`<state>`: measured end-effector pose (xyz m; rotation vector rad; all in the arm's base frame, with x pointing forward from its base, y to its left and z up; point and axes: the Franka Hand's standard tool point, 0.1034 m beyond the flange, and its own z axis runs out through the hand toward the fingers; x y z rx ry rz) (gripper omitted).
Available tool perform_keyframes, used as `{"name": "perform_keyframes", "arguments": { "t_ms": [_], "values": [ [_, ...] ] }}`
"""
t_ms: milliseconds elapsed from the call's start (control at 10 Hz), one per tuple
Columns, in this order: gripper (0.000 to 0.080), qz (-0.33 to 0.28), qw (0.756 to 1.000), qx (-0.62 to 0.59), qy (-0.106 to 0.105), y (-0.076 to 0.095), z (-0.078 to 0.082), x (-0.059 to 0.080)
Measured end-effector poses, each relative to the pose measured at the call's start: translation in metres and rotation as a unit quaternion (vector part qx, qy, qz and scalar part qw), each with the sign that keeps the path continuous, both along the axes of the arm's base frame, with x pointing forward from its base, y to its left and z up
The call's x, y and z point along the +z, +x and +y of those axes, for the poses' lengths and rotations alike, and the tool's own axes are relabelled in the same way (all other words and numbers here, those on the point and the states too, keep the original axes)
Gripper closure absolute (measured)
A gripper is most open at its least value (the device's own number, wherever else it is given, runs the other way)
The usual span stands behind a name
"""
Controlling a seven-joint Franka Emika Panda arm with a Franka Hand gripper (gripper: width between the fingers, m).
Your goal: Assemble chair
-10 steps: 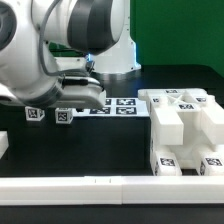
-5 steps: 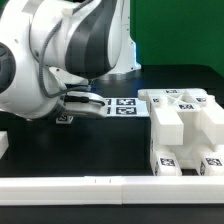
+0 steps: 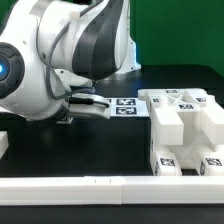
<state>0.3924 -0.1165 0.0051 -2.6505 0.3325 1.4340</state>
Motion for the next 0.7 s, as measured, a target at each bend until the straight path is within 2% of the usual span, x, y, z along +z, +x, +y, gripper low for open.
{"name": "perform_keyframes", "arguments": {
  "t_ms": [100,200,300,400,500,700],
  "values": [
    [0.028,0.0,1.0,0.0,0.0,0.0,0.0,0.0],
    [0.0419,0.0,1.0,-0.001,0.0,0.0,0.0,0.0],
    [0.0522,-0.001,1.0,-0.001,0.0,0.0,-0.001,0.0],
    [0.0522,-0.01,1.0,0.004,-0.003,0.005,-0.001,0.003],
    [0.0521,-0.022,1.0,0.014,-0.004,0.015,0.003,0.018],
    [0.0521,-0.067,0.998,0.021,-0.003,0.042,0.019,0.056]
  ]
}}
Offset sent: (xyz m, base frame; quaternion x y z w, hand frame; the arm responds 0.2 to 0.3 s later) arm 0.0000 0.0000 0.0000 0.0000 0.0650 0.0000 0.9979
